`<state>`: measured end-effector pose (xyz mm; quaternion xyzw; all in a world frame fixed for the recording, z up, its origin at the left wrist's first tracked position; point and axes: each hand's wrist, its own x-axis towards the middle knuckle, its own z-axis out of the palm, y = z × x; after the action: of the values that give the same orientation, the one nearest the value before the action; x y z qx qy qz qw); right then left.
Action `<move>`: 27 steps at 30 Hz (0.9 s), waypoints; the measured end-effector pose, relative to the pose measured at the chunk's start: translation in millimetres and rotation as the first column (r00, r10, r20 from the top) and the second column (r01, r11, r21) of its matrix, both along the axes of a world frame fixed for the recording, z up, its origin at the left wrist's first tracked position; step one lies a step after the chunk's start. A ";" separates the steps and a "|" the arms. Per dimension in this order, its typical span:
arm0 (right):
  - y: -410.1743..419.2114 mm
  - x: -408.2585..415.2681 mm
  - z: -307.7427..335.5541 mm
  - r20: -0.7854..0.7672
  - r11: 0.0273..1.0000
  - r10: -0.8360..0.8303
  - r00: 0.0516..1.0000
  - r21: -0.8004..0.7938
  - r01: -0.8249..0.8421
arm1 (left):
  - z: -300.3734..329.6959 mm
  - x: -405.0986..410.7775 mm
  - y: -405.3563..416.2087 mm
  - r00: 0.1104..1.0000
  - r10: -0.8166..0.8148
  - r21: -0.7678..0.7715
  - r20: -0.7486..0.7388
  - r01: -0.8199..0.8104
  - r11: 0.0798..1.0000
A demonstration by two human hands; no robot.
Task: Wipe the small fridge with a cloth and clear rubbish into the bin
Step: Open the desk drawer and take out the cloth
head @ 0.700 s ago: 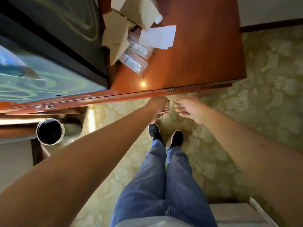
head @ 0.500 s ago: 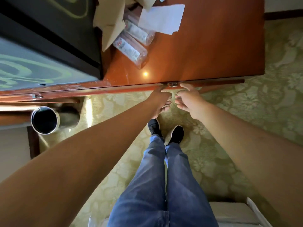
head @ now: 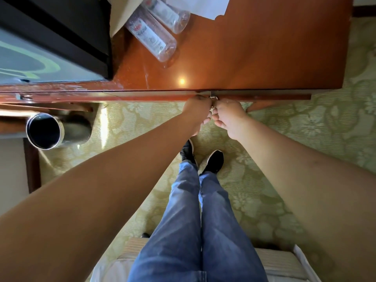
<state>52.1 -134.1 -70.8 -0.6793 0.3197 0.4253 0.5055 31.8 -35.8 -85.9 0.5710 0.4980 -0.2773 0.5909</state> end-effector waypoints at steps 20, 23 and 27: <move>-39.0 -59.8 38.2 -0.306 0.849 0.501 0.810 -0.007 -0.528 | 58.0 -75.9 1.4 0.758 -0.618 -0.224 -0.206 0.579 0.784; -45.2 -61.8 60.7 -0.316 0.793 0.588 0.745 0.045 -0.607 | 76.9 -80.2 12.0 0.731 -0.656 -0.232 -0.190 0.616 0.753; -49.4 -53.1 81.5 -0.213 0.751 0.640 0.738 -0.025 -0.659 | 85.9 -74.9 24.1 0.854 -0.501 -0.026 -0.139 0.502 0.864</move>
<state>-1.0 -183.5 10.7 -0.7281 0.1299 0.6216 0.2579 -43.2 -11.7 0.0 0.6634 0.3741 -0.4582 0.4583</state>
